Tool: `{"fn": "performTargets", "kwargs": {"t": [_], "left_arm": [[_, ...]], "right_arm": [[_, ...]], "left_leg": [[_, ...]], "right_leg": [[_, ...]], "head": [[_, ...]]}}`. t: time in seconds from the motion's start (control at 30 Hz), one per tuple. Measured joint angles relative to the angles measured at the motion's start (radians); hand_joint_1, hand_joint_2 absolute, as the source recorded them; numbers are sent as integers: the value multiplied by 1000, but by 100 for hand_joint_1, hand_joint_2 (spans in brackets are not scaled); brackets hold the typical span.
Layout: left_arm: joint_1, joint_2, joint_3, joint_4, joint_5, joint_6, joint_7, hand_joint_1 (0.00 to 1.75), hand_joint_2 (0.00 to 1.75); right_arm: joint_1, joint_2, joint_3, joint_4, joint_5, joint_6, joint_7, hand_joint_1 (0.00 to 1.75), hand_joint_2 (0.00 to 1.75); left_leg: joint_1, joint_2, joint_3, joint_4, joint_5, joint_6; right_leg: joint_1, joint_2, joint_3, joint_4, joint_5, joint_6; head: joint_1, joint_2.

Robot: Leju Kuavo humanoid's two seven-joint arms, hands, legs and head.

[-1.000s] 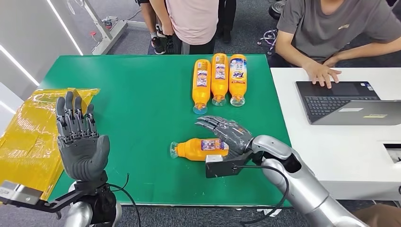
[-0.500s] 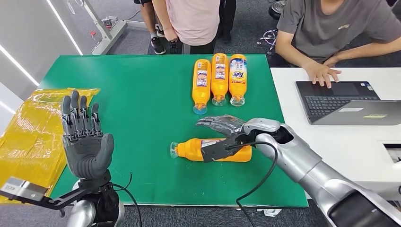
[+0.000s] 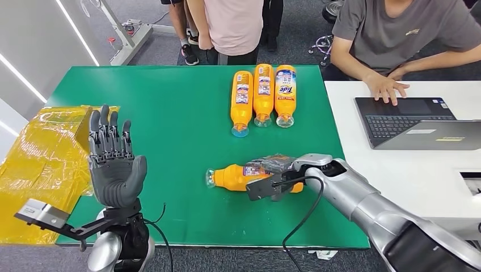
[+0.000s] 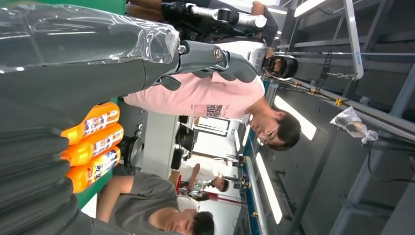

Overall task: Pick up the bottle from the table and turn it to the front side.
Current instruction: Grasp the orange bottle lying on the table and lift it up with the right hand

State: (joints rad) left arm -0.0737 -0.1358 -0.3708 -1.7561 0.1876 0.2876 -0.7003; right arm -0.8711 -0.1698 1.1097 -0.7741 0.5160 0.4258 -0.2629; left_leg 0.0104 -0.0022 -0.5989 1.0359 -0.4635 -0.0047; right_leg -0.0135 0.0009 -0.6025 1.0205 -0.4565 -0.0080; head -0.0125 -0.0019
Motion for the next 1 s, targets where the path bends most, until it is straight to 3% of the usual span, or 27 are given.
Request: {"fn": "performTargets", "kwargs": {"t": [0.47,0.5,0.6,0.63,1.0], "left_arm": [[-21,0,-1,17,4,0,1,0,175],[-21,0,-1,18,4,0,1,0,175],[-22,0,-2,19,4,1,3,0,175],[-22,0,-2,19,4,1,4,0,175],[-23,0,-9,24,7,12,9,0,175]], "right_arm": [[-7,-5,20,82,51,-65,50,0,175],[-6,-5,20,84,55,-71,54,8,175],[-4,-6,20,87,64,-88,65,138,175],[-4,-6,20,87,67,-94,68,174,175],[17,-11,15,77,118,-180,94,175,175]], "left_leg": [[0,1,3,1,0,0],[0,1,3,1,0,0],[0,1,3,2,0,0],[0,1,3,2,0,0],[0,1,4,2,0,0]], "right_leg": [[0,0,4,0,0,1],[0,0,4,0,0,1],[0,1,4,0,1,1],[0,1,4,0,1,1],[0,1,5,0,1,2]], "head": [[0,0],[0,0],[0,0],[0,0],[0,0]]}}
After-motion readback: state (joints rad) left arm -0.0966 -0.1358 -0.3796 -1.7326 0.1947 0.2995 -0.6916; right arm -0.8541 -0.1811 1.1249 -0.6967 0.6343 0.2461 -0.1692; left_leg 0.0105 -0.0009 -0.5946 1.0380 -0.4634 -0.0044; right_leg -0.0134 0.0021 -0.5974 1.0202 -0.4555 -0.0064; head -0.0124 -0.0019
